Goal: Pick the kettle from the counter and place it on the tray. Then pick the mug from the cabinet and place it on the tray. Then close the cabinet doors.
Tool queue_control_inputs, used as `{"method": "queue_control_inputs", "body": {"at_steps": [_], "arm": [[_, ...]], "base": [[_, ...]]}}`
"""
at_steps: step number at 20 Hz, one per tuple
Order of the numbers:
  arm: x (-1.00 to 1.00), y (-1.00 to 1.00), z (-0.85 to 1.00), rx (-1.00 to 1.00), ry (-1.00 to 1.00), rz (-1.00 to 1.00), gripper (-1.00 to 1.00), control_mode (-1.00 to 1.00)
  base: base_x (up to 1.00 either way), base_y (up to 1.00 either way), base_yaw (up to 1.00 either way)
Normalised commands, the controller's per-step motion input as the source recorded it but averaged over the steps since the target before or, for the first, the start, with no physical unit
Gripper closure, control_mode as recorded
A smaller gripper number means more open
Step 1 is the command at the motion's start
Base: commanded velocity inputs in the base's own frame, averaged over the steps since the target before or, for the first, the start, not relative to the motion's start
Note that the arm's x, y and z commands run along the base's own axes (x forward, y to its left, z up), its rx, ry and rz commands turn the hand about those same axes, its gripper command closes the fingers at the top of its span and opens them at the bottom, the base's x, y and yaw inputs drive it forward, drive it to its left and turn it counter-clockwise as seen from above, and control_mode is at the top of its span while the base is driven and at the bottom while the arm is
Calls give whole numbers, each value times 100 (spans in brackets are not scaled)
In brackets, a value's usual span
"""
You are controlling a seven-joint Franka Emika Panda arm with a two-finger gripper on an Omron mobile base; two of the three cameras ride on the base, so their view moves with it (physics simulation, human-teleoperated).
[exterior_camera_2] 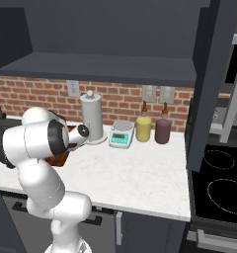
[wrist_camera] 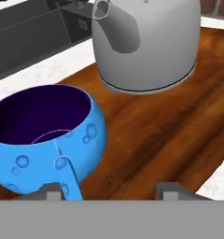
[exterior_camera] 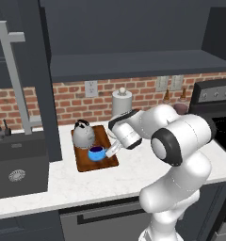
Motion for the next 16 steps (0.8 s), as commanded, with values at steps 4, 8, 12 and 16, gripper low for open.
{"method": "queue_control_inputs", "body": {"at_steps": [4, 8, 12, 16], "arm": [[-5, 0, 1, 0, 0, 0, -100, -100], [-10, -5, 16, 0, 0, 0, -100, -100], [-9, -10, 40, 0, 0, 0, -100, -100], [-5, -17, 40, 0, 0, 0, -100, -100]], "base": [[0, 0, 0], [0, 0, 0], [0, 0, 0], [0, 0, 0]]}}
